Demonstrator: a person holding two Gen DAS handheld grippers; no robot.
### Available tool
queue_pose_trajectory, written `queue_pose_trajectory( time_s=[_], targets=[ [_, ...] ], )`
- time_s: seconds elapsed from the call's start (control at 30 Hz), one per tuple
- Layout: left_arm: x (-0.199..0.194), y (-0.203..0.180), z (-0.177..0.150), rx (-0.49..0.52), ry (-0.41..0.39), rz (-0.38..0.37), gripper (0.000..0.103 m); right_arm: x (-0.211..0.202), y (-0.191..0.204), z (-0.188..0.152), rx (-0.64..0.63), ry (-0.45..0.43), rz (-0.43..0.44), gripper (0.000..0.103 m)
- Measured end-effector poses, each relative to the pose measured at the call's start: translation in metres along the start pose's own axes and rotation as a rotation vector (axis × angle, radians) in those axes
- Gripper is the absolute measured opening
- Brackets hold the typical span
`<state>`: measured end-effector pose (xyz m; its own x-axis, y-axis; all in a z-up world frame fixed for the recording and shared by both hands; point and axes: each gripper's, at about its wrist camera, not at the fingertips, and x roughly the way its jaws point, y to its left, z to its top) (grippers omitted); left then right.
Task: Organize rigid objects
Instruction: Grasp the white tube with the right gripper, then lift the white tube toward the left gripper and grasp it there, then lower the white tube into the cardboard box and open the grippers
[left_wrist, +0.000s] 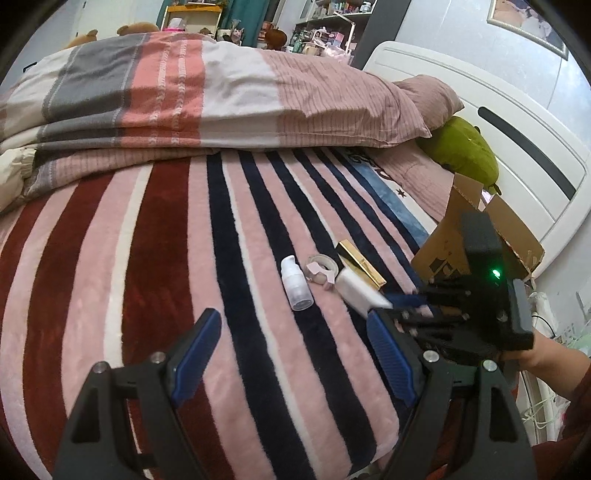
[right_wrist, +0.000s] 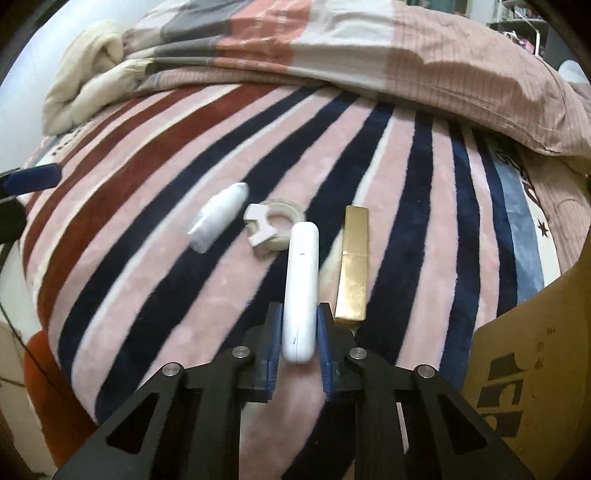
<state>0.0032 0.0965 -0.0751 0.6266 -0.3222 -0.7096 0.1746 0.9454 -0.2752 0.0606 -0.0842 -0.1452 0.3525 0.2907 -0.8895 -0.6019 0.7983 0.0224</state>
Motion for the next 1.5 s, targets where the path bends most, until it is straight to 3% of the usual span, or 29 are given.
queue_pose_trajectory(
  time_s=[0.07, 0.17, 0.2, 0.27, 0.33, 0.53, 0.6, 0.63, 0.7, 0.77, 1.03, 1.13, 1.17, 1.5],
  targets=[
    [-0.002, 0.000, 0.000, -0.002, -0.003, 0.003, 0.079, -0.003, 0.010, -0.004, -0.027, 0.022, 0.052, 0.014],
    [-0.006, -0.001, 0.000, 0.004, -0.004, 0.003, 0.079, -0.003, 0.023, -0.009, -0.057, 0.056, 0.061, 0.017],
    [-0.006, -0.002, 0.000, 0.006, -0.003, 0.004, 0.079, -0.002, 0.023, -0.008, -0.051, 0.063, 0.079, 0.021],
    [-0.008, -0.002, -0.001, 0.008, 0.002, 0.014, 0.079, -0.002, 0.020, -0.009, 0.000, 0.058, 0.148, 0.040],
    [-0.009, -0.003, -0.001, 0.008, 0.005, 0.022, 0.079, 0.000, 0.018, -0.009, 0.034, 0.049, 0.189, 0.041],
    [-0.010, -0.003, -0.002, 0.003, 0.006, 0.031, 0.079, 0.024, 0.026, -0.011, 0.033, 0.078, 0.125, 0.050],
    [-0.010, -0.004, -0.002, 0.003, 0.013, 0.033, 0.079, 0.023, 0.031, -0.010, 0.012, 0.043, 0.101, 0.048],
    [-0.009, -0.005, -0.003, 0.004, 0.016, 0.029, 0.079, 0.021, 0.034, -0.010, -0.012, 0.025, 0.085, 0.031],
    [-0.009, -0.008, -0.002, 0.003, 0.020, 0.007, 0.079, 0.019, 0.040, -0.008, -0.034, 0.013, 0.045, 0.031],
    [-0.011, -0.015, 0.002, 0.006, 0.017, -0.025, 0.079, 0.002, 0.047, -0.003, -0.069, -0.024, 0.062, 0.031],
    [-0.025, -0.070, 0.042, 0.084, -0.065, -0.194, 0.075, -0.113, 0.054, 0.015, -0.152, -0.244, 0.147, 0.031],
    [-0.023, -0.104, 0.063, 0.138, -0.077, -0.257, 0.051, -0.142, 0.038, 0.016, -0.153, -0.294, 0.147, 0.031],
    [-0.021, -0.113, 0.068, 0.158, -0.080, -0.257, 0.048, -0.149, 0.033, 0.018, -0.150, -0.305, 0.140, 0.031],
    [0.043, -0.226, 0.110, 0.304, 0.011, -0.326, 0.046, -0.193, -0.080, -0.013, -0.018, -0.322, 0.052, 0.031]
  ],
)
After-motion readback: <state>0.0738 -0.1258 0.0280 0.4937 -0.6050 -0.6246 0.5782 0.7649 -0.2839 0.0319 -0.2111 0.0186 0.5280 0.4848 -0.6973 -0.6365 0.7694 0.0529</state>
